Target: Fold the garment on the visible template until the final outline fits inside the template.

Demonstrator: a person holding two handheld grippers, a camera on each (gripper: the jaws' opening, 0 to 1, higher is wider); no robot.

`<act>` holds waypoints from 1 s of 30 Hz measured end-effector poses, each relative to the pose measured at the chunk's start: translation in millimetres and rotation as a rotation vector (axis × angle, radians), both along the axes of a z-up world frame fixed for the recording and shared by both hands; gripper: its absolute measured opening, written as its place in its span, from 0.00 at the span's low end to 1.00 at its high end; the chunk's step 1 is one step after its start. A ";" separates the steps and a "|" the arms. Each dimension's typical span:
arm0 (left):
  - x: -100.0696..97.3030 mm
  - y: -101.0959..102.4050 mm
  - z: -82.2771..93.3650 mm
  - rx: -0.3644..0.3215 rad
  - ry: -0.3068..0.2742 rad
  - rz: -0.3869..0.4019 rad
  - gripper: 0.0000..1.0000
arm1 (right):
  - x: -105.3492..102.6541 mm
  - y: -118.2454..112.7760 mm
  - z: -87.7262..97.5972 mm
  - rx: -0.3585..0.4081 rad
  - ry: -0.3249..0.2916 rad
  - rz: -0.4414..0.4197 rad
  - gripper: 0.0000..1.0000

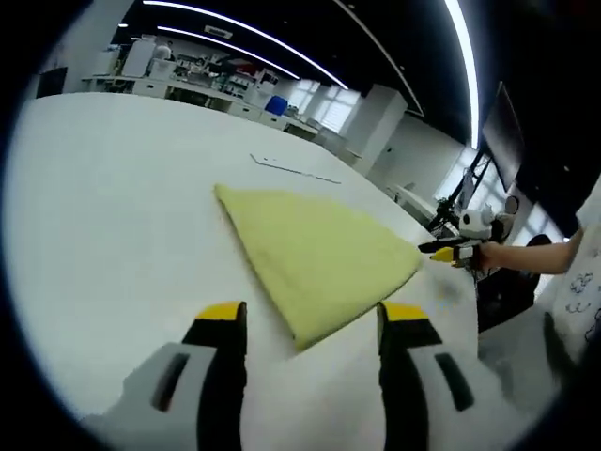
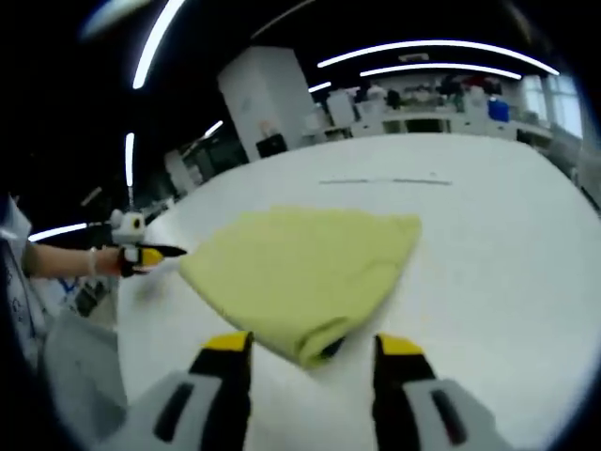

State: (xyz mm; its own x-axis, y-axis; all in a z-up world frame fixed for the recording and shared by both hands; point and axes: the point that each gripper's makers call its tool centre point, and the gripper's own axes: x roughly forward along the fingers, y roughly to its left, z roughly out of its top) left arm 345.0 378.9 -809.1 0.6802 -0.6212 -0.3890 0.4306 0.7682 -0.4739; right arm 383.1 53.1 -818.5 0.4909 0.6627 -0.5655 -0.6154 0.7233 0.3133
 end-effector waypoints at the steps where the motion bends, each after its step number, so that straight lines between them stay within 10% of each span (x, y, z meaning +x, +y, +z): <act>1: -1.5 0.8 -0.7 0.003 0.001 0.003 0.48 | -1.6 -1.8 -2.3 -0.003 0.001 -0.005 0.43; 9: -13.5 0.6 -10.0 0.037 0.034 -0.021 0.39 | -11.3 -0.5 -2.8 0.012 -0.008 -0.005 0.13; 30: 0.0 5.7 -26.0 0.055 0.058 0.012 0.00 | -11.5 -2.5 -18.0 0.020 0.034 -0.047 0.00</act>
